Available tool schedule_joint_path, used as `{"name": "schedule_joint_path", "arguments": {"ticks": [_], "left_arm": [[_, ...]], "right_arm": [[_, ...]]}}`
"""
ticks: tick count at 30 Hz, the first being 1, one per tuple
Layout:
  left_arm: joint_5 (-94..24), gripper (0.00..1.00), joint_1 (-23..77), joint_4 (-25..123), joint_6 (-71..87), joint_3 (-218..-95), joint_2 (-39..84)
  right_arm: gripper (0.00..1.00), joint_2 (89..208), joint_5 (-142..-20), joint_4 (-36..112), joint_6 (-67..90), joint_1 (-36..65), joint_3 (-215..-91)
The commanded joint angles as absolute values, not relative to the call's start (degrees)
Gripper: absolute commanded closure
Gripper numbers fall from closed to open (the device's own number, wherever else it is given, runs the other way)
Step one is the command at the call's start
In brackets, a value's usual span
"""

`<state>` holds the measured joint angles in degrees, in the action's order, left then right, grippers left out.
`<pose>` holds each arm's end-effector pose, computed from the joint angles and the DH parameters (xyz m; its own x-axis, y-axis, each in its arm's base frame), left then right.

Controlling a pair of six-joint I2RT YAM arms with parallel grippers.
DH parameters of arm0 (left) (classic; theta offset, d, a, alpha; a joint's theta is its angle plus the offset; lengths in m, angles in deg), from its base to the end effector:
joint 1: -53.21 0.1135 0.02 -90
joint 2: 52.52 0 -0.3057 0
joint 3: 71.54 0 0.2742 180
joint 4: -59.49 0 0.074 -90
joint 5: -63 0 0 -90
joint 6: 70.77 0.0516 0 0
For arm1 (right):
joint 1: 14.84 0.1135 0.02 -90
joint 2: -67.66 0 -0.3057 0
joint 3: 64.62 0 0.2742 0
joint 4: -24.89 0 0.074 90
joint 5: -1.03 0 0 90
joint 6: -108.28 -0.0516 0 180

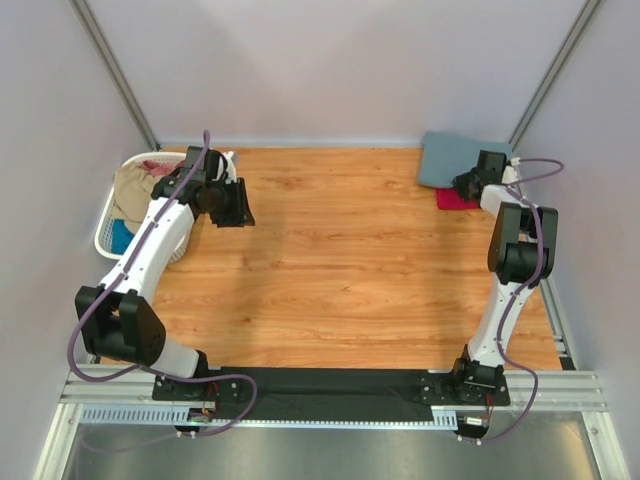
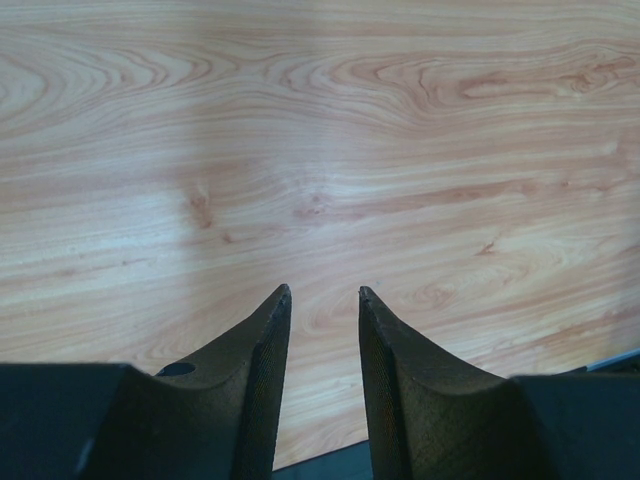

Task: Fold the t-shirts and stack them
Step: Neatly place the folded tshirt to the corner

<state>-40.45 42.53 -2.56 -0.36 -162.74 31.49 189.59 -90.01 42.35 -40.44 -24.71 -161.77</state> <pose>0.3237 -0.0733 0.3503 -0.8616 -0.1693 -0.4785 0.0243 0.9278 -0.3722 0.5157 -0.0907 0.1736 -0.1861 0.8997 -0.3948 0.6619 0.4118 0.6264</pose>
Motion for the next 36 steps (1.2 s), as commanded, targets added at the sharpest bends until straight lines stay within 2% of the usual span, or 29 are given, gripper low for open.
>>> {"name": "schedule_joint_path", "arguments": {"ticks": [1, 9, 15, 26, 32, 36], "left_arm": [[-40.97, 0.59, 42.75, -1.4, 0.07, -162.93, 31.16], [-40.97, 0.59, 42.75, -1.49, -0.11, -162.92, 30.72], [-40.36, 0.59, 42.75, -1.23, -0.19, -162.4, 30.54], [-40.53, 0.59, 42.75, -1.4, -0.1, -162.75, 31.16], [-40.27, 0.58, 42.75, -1.4, -0.19, -162.66, 31.33], [-40.62, 0.58, 42.75, -1.49, -0.37, -162.66, 31.51]], "right_arm": [[1.0, 189.74, -91.61, 39.55, -41.4, -24.51, -164.45], [1.0, 182.88, -85.63, 45.16, -32.98, -25.21, -166.82], [1.0, 180.69, -83.7, 38.34, -31.73, -25.91, -156.11], [1.0, 180.77, -80.46, 31.91, -29.53, -28.02, -149.42], [1.0, 179.2, -74.57, 27.86, -31.73, -28.29, -151.7], [1.0, 174.45, -75.34, 35.24, -27.0, -28.11, -153.65]]}}
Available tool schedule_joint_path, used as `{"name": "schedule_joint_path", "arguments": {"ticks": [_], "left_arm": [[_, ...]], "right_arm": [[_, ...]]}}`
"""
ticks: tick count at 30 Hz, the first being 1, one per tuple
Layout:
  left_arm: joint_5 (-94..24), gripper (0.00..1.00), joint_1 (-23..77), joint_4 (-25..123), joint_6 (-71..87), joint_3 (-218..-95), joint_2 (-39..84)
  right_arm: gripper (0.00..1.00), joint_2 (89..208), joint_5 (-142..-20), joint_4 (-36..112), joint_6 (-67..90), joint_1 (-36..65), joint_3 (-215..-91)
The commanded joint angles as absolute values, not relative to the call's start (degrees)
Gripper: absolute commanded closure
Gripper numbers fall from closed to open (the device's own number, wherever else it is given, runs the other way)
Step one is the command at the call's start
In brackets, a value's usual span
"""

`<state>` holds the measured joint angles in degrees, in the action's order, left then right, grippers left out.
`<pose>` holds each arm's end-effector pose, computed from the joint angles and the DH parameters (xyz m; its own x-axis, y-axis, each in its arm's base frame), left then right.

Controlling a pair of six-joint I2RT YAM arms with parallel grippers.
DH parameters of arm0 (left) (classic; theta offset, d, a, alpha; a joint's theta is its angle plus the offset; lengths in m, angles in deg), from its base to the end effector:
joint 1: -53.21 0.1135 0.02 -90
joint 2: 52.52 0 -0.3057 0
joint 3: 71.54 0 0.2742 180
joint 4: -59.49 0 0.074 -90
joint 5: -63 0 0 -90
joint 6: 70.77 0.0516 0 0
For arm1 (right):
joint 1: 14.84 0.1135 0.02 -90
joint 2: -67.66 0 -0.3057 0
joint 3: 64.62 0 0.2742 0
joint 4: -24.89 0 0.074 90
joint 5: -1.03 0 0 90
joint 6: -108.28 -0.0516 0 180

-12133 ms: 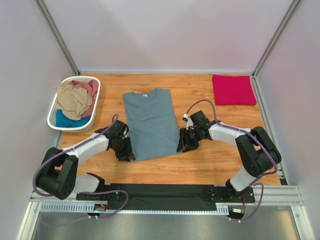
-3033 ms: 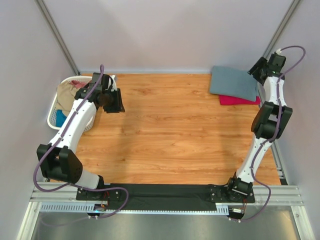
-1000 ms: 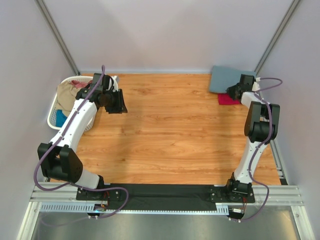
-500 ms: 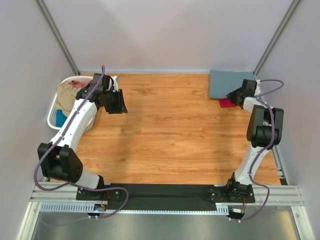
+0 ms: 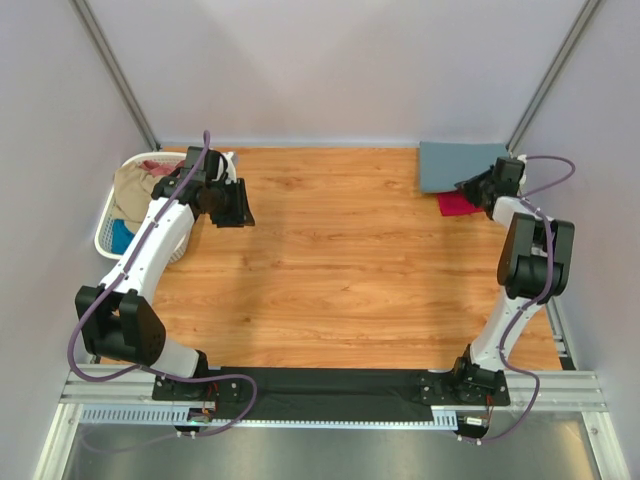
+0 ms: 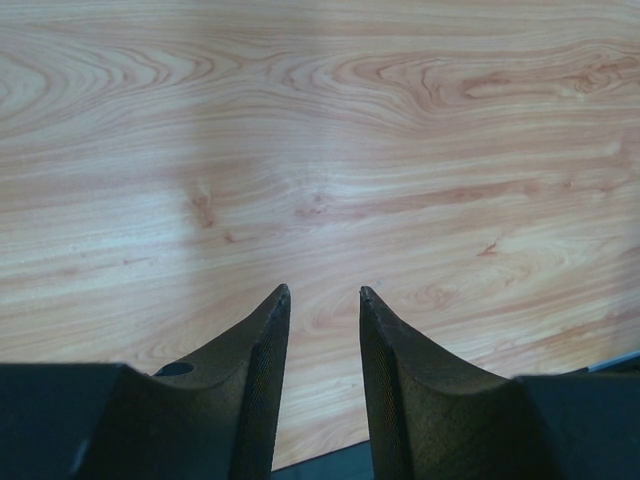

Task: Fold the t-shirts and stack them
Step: Neatly place the folded tshirt to the corner

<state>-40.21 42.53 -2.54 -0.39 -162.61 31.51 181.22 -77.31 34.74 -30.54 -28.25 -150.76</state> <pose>0.3237 -0.0730 0.3494 -0.8620 -0.1701 -0.4776 0.0210 0.9292 -0.3689 0.4739 -0.1023 0.1920 -0.3347 0.8376 -0.4319 0.4899 0.5461 0.6795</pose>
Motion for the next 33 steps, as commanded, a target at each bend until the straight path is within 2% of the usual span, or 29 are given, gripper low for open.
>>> {"name": "schedule_joint_path", "arguments": {"ticks": [1, 17, 19, 23, 26, 30, 33], "left_arm": [[-40.8, 0.58, 42.75, -1.4, -0.37, -162.66, 31.33], [-41.68, 0.57, 42.75, -1.31, -0.28, -162.57, 31.77], [-41.68, 0.57, 42.75, -1.14, -0.28, -162.4, 31.86], [-41.59, 0.57, 42.75, -1.31, -0.19, -162.4, 32.03], [-41.76, 0.57, 42.75, -1.23, -0.19, -162.4, 32.3], [-42.03, 0.57, 42.75, -0.96, -0.19, -162.22, 32.39], [-42.12, 0.57, 42.48, -0.7, -0.19, -161.87, 32.3]], "right_arm": [[1.0, 173.49, -75.95, 35.51, -26.81, -28.29, -151.81], [0.99, 178.4, -74.29, 27.08, -26.01, -29.52, -138.88], [0.95, 177.61, -74.55, 26.46, -26.37, -29.87, -137.47], [0.71, 174.02, -74.29, 28.11, -25.84, -29.87, -137.03], [0.64, 169.97, -74.64, 31.71, -24.53, -29.87, -137.29], [0.66, 166.19, -75.08, 36.21, -22.42, -29.78, -137.38], [0.75, 166.18, -72.81, 37.35, -22.24, -29.52, -137.38]]}}
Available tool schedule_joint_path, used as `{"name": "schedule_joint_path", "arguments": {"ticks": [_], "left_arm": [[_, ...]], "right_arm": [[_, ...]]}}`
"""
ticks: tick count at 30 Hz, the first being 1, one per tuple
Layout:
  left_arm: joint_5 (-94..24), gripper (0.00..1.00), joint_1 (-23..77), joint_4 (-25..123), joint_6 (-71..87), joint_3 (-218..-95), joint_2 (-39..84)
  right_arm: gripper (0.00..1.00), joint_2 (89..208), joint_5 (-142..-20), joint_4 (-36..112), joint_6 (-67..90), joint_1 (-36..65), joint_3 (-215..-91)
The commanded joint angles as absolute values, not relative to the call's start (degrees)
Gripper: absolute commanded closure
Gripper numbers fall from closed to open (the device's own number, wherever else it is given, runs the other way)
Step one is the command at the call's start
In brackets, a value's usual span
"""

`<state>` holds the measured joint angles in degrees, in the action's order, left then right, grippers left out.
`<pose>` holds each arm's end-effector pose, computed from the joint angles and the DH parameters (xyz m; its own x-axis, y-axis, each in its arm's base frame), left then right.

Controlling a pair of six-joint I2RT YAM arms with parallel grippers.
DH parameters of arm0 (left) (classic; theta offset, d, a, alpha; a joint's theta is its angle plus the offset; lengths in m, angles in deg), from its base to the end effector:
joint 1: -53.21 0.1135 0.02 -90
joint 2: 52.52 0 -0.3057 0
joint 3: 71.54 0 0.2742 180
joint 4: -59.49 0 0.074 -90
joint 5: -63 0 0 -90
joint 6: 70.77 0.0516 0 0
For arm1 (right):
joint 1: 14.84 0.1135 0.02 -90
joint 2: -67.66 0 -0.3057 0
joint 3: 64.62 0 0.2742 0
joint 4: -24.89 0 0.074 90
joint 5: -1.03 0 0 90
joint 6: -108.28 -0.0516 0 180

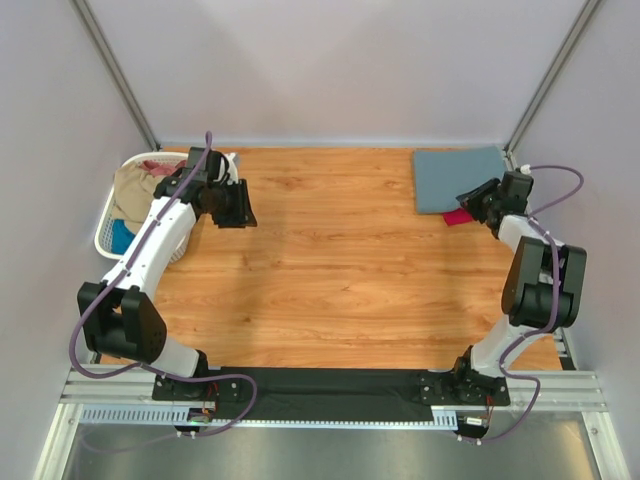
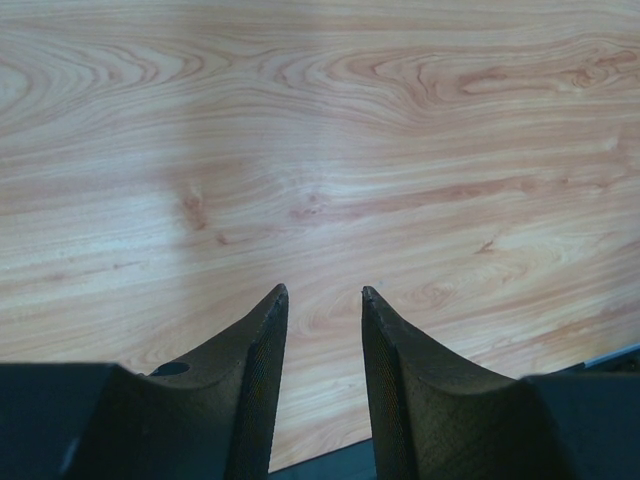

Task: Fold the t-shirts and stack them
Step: Neatly place the folded tshirt to the corner

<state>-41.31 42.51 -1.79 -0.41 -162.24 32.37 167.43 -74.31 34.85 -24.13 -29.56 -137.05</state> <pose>0.3276 -0.0749 0.3436 -0.8692 -0.1672 -0.4654 0.0270 0.9236 -0.3823 0.4038 -0.0926 0.2137 -0.3983 0.7792 -0.4839 0.4330 0.6248 0.6497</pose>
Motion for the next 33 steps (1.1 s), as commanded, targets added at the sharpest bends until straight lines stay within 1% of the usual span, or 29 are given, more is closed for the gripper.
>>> {"name": "schedule_joint_path", "arguments": {"ticks": [1, 6, 15, 18, 23, 29, 33], "left_arm": [[-42.03, 0.57, 42.4, -0.7, -0.19, -161.96, 32.21], [-41.59, 0.57, 42.04, -0.52, -0.19, -161.78, 32.04], [-39.92, 0.57, 42.04, -0.61, -0.02, -161.87, 31.16], [-39.74, 0.57, 42.04, -0.61, -0.1, -162.13, 30.8], [-39.48, 0.57, 42.04, -0.78, -0.02, -162.57, 30.45], [-39.48, 0.57, 42.04, -0.26, -0.28, -162.22, 29.49], [-39.74, 0.57, 42.04, 0.09, -0.72, -162.31, 27.73]], "right_arm": [[0.79, 166.36, -72.8, 37.35, -22.33, -29.43, -137.12], [0.81, 169.34, -71.48, 34.55, -24.61, -28.38, -134.22], [0.81, 179.01, -72.8, 29.97, -28.74, -27.41, -137.11], [0.81, 181.74, -74.11, 29.53, -29.09, -27.5, -139.66], [0.8, 185.6, -75.87, 32.69, -28.74, -27.5, -147.64], [0.8, 185.62, -73.51, 35.15, -28.04, -27.5, -152.67], [0.78, 177.72, -70.61, 35.5, -26.81, -27.41, -147.07]]}}
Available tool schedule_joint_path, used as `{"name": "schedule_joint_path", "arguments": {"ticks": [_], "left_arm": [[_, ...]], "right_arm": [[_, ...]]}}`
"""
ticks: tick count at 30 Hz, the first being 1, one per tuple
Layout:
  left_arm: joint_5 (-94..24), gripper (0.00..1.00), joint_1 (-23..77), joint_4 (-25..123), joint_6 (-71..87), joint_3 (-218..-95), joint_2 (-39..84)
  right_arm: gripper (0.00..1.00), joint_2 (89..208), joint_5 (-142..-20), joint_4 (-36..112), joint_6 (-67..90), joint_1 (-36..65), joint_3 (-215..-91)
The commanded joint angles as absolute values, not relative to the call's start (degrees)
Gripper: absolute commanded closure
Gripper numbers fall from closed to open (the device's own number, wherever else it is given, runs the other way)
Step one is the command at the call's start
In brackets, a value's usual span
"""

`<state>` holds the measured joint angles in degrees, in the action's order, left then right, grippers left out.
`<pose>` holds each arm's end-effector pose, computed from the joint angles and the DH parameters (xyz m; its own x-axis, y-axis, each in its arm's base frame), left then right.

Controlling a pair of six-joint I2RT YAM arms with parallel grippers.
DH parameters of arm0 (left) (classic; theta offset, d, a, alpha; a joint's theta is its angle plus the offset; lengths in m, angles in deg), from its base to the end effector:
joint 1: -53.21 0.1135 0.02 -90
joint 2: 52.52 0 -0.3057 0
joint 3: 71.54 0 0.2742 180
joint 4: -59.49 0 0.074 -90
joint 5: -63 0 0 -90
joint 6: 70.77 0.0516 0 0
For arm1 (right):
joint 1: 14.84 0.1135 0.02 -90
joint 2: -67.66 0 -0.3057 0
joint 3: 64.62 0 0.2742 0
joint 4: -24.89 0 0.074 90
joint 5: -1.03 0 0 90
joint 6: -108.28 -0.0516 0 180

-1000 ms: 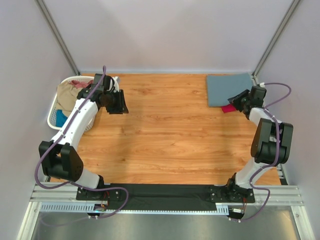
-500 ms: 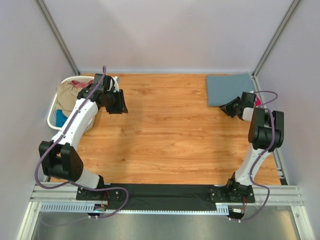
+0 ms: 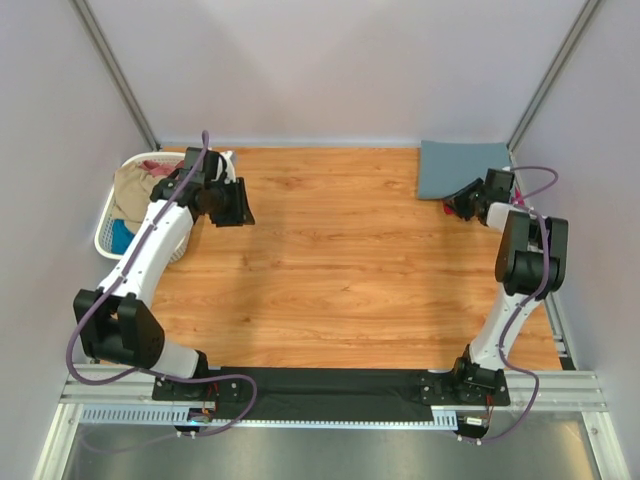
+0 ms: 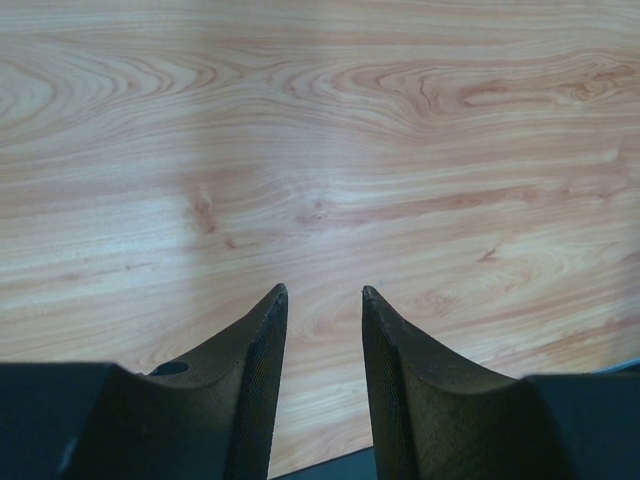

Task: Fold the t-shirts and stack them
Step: Neatly place the folded tshirt to the corner

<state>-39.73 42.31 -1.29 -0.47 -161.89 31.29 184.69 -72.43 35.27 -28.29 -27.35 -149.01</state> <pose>0.3240 -0.0740 0.3478 -0.8550 -0.1702 -0.4899 0.0241 0.9306 -0.3653 0.4719 -0.0897 0.1537 -0.4547 0.8140 -0.3616 0.4868 0.5670 0.6645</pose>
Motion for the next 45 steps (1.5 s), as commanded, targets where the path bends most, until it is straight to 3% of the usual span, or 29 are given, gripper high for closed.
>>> {"name": "schedule_joint_path", "arguments": {"ticks": [1, 9, 12, 13, 14, 18, 24, 25, 45], "left_arm": [[-39.83, 0.57, 42.04, 0.09, -0.72, -163.18, 26.68], [-51.06, 0.56, 42.04, 8.51, -3.44, -159.87, 13.6], [-57.11, 0.53, 42.04, 18.52, -5.46, -153.03, 6.3], [-58.45, 0.52, 42.04, 21.25, -6.08, -150.91, 2.89], [-59.6, 0.4, 42.04, 26.58, -7.65, -148.8, 1.2], [-62.59, 0.33, 42.04, 29.19, -11.44, -142.63, -4.08], [-69.54, 0.22, 42.04, 16.54, -8.64, -145.43, -3.38], [-69.71, 0.01, 42.04, 15.57, -8.28, -145.26, -3.82], [-64.44, 0.0, 42.04, 13.54, -5.29, -143.85, -13.23]], "right_arm": [[0.77, 174.13, -69.64, 37.25, -26.46, -27.41, -146.0], [0.62, 147.94, -67.26, 55.26, -18.05, -26.44, -136.59], [0.49, 137.47, -69.01, 66.59, -13.47, -25.3, -137.64], [0.34, 135.27, -70.41, 71.23, -12.49, -24.78, -137.9], [0.28, 130.81, -71.21, 73.28, -11.87, -23.38, -138.17], [0.0, 122.45, -74.19, 81.8, -9.41, -18.98, -137.56], [0.0, 113.82, -75.96, 88.06, -8.09, -11.68, -135.28], [0.0, 112.76, -76.05, 88.76, -7.91, -11.68, -135.1], [0.0, 108.26, -77.19, 92.2, -6.77, -11.59, -139.57]]}}
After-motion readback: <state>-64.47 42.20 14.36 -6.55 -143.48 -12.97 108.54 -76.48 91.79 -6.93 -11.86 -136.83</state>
